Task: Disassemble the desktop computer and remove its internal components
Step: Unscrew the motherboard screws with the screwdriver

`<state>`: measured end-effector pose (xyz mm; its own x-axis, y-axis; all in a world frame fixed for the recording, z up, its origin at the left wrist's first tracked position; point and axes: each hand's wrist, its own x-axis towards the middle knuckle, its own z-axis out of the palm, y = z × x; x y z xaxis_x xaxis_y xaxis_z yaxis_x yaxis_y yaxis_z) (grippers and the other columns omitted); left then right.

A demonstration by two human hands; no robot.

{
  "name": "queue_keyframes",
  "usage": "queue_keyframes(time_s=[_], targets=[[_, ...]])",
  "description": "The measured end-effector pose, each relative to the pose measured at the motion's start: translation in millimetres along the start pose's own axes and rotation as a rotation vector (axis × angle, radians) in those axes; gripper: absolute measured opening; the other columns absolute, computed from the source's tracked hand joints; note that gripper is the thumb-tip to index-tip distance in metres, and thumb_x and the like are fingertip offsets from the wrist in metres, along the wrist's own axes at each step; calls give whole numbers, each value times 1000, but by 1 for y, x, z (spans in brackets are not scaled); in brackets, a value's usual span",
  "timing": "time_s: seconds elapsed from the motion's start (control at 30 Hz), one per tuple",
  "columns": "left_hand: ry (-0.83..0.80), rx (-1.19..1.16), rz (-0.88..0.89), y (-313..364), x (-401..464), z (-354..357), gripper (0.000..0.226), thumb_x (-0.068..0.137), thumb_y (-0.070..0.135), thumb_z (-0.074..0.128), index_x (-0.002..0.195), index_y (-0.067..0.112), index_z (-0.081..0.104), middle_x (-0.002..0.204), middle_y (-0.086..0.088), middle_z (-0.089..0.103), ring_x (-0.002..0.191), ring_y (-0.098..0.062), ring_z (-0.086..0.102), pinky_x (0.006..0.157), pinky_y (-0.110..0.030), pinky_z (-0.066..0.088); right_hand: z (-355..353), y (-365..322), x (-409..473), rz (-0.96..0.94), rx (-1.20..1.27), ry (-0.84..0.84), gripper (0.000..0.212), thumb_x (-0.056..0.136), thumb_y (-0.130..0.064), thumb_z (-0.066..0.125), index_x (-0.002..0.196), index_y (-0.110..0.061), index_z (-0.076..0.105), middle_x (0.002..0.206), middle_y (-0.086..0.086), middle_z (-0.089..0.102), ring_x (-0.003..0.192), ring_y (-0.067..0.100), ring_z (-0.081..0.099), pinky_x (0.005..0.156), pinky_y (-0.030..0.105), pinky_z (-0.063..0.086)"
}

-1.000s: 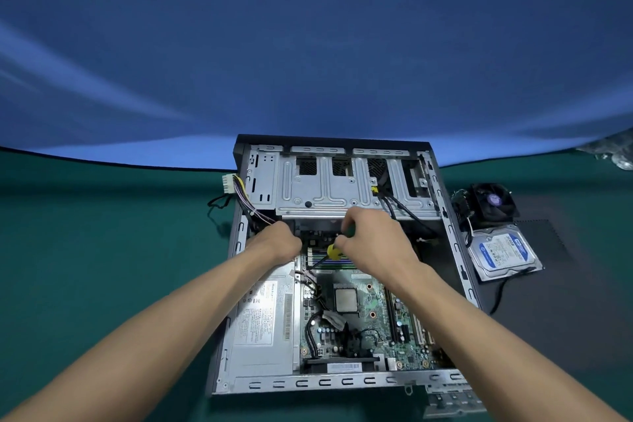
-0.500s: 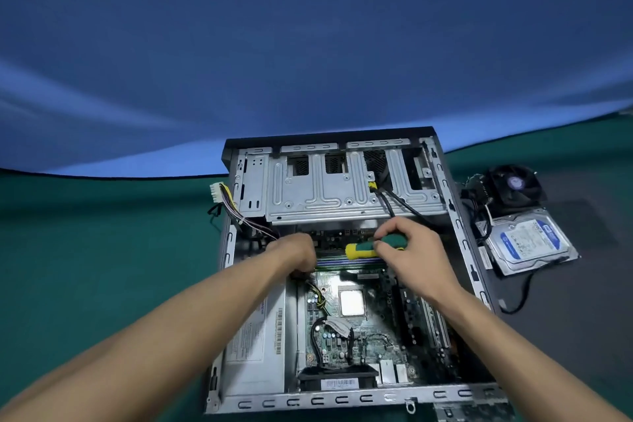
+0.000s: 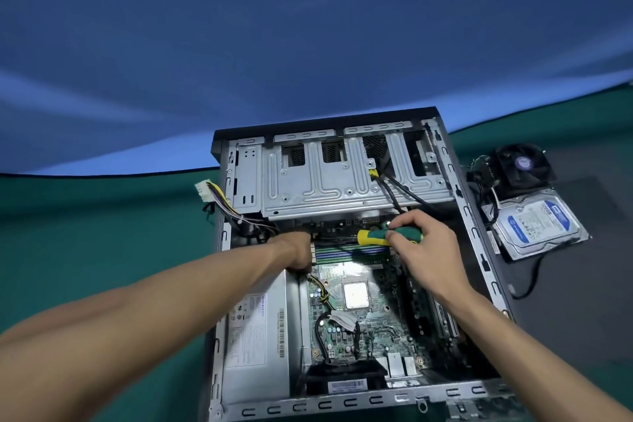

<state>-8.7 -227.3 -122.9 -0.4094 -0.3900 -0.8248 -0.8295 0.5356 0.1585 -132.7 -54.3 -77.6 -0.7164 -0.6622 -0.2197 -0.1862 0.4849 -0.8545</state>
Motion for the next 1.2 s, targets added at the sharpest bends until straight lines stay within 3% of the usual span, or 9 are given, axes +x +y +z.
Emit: queue_keyframes(time_s=[0.13,0.23,0.37,0.47,0.6,0.77,0.9,0.97,1.2], targets=[[-39,-17,19,-2,1,-1,18,90,5,55,72,7,57,66,-1,54,63,-14,57,57,-21,48,1,-2,0,5,-11,-11,18,80,-19,68,74,-35,62,61,-14,63,42,14,50,38,21,36],[-31,-38,35,-5,1,-1,21,90,6,55,70,8,54,65,0,53,58,-11,52,48,-15,42,0,-5,-2,7,-35,-21,17,80,-20,68,74,-34,62,64,-9,64,52,26,60,44,30,43],[-54,-73,52,-5,4,1,9,92,6,55,85,1,58,77,-5,56,72,-19,59,68,-25,53,-1,-12,-5,-20,-84,-31,14,81,-23,66,73,-32,60,66,-6,64,54,20,61,47,29,44],[-15,-2,62,-7,1,-3,14,93,5,50,97,-2,62,82,-3,58,81,-18,61,61,-16,46,-1,-25,-6,-86,-136,-31,15,81,-25,65,69,-32,59,64,-8,63,45,4,48,42,14,33],[4,33,48,-16,-4,-6,26,95,4,45,115,-7,58,109,-14,60,107,-25,58,77,-21,43,3,-44,-10,-160,-272,-85,12,80,-27,64,69,-28,59,64,-13,59,56,-1,49,49,13,36],[-34,-75,76,-27,-4,-7,29,94,11,52,119,0,61,95,-4,61,83,-15,56,81,-26,49,20,-58,-13,-254,-454,-118,11,84,-28,61,76,-20,59,70,-12,57,63,6,51,53,14,35],[-60,-77,98,-26,-7,-7,33,98,6,41,128,-2,54,133,-13,54,117,-22,55,102,-30,41,31,-67,-16,-302,-559,-130,12,87,-29,59,80,-19,58,75,-7,59,67,14,53,60,29,41],[-47,-91,97,-25,-8,-8,35,98,3,38,130,-2,51,139,-12,49,125,-24,49,105,-29,37,35,-71,-18,-328,-603,-134,13,87,-30,58,82,-18,57,76,-5,61,67,17,54,60,31,42],[-44,-42,115,-28,-2,-4,39,98,0,36,134,1,48,138,-7,50,113,-15,51,107,-28,35,44,-77,-20,-359,-692,-152,14,89,-30,55,88,-16,58,86,-1,65,72,21,59,65,35,48]])
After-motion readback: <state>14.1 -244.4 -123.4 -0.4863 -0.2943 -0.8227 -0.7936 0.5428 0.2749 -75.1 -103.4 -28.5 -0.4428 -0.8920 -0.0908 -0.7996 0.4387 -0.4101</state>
